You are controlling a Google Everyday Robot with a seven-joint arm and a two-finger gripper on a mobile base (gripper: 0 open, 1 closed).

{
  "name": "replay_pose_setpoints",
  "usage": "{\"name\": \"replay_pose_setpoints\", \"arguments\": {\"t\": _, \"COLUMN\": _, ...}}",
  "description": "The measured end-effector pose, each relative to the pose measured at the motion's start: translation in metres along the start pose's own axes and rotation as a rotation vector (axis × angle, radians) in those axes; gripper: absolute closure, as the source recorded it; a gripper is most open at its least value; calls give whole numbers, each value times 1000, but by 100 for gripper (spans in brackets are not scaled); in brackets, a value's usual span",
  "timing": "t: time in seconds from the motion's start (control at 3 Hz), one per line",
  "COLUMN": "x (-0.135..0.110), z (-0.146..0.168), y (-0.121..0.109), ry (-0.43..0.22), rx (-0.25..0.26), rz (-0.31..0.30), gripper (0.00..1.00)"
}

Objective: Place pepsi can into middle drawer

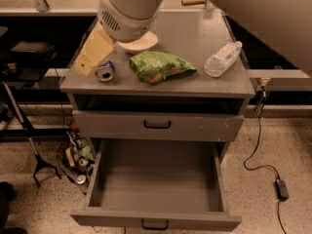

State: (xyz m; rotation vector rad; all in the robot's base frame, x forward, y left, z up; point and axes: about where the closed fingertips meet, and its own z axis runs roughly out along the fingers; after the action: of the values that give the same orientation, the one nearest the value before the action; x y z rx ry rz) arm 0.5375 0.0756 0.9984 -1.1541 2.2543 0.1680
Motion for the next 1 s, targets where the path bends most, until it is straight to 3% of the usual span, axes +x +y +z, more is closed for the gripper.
{"name": "replay_pose_setpoints", "arguments": {"t": 0.33, "x": -21, "z": 32, "y": 23, "ry": -12, "rx": -6, "rz": 97, "gripper": 0}}
{"name": "replay_pose_setpoints", "arguments": {"t": 0.67, "x": -23, "z": 30, "y": 24, "ry": -18, "rx": -3, "rz": 188, "gripper": 0}}
{"name": "replay_pose_setpoints", "arguments": {"t": 1.0, "x": -21, "z": 28, "y": 23, "ry": -15, "rx": 9, "rz": 234, "gripper": 0}}
